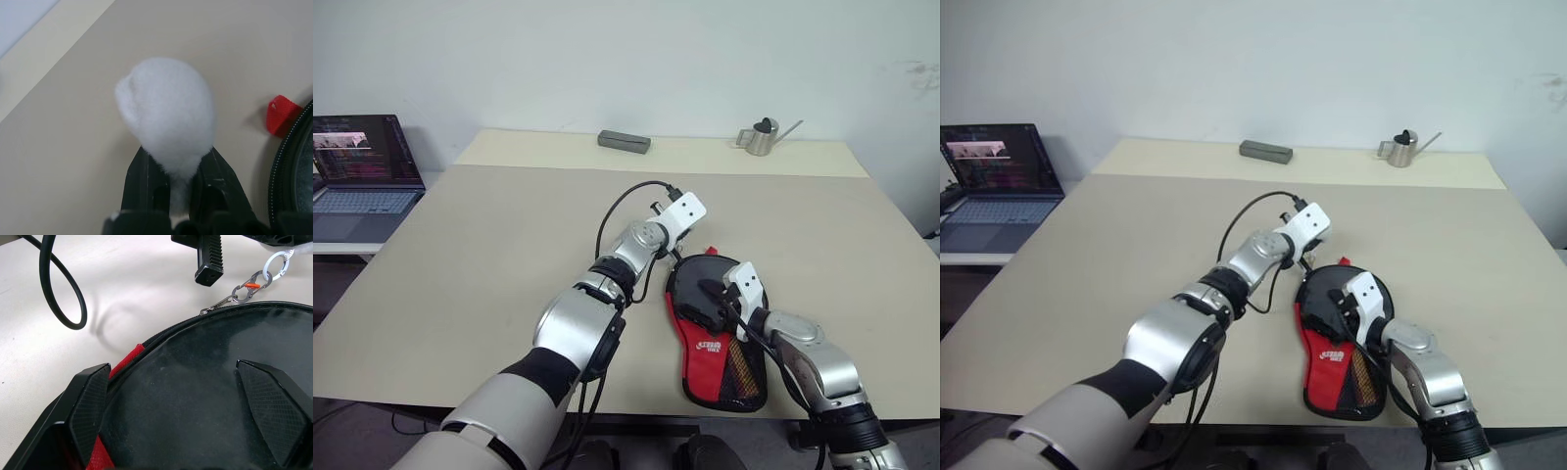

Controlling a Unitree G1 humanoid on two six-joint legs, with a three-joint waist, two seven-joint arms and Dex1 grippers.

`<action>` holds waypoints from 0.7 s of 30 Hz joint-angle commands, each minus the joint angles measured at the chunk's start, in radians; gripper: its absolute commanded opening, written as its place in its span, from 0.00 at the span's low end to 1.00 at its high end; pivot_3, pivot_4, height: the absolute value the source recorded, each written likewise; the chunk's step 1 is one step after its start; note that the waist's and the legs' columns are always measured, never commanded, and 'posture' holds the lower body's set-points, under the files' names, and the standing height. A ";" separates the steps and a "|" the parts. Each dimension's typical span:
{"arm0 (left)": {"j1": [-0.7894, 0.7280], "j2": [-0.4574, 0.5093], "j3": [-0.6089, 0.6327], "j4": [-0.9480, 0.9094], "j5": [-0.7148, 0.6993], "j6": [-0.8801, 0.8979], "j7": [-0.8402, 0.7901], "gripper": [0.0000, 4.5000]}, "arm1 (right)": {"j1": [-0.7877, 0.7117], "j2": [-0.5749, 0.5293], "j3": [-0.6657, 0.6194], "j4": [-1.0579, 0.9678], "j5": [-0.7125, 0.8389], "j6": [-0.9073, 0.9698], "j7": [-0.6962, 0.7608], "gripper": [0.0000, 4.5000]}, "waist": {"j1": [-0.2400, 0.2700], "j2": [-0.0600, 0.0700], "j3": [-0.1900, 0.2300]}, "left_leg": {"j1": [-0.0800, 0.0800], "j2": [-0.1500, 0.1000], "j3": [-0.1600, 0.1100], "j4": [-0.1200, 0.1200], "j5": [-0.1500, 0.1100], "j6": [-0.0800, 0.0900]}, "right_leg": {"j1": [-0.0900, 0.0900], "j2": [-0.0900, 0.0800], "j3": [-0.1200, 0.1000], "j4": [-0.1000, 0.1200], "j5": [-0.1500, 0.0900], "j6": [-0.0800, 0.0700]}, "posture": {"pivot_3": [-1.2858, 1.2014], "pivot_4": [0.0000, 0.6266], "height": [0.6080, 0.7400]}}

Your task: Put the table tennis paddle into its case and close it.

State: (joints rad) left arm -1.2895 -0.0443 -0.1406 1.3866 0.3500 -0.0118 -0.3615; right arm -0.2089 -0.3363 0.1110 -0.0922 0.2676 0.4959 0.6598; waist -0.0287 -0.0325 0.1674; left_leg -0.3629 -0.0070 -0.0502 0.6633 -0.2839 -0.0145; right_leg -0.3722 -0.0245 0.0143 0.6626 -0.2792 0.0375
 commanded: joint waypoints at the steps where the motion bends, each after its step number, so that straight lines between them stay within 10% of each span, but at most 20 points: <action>1: -0.022 -0.007 -0.006 -0.013 0.012 -0.020 0.019 0.04 | 0.084 -0.010 0.040 0.109 -0.033 0.072 -0.022 1.00 | 0.000 0.000 0.000 | 0.000 0.000 0.000 0.000 0.000 0.000 | 0.000 0.000 0.000 0.000 0.000 0.000 | 0.52 0.24 1.00; 21: -0.068 -0.065 -0.007 -0.008 0.038 -0.043 0.120 0.04 | 0.170 -0.002 0.084 -0.017 -0.023 0.118 -0.061 1.00 | 0.005 0.000 0.000 | -0.002 0.000 0.000 -0.002 -0.001 -0.001 | -0.001 -0.001 -0.001 -0.004 0.000 0.000 | 0.52 0.24 1.00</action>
State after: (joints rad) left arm -1.3124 -0.0973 -0.1462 1.3992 0.3789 -0.0208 -0.2622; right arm -0.1270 -0.3357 0.1216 -0.1953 0.2575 0.4966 0.5978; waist -0.0234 -0.0329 0.1674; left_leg -0.3650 -0.0070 -0.0506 0.6608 -0.2849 -0.0151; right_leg -0.3728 -0.0253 0.0131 0.6588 -0.2794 0.0376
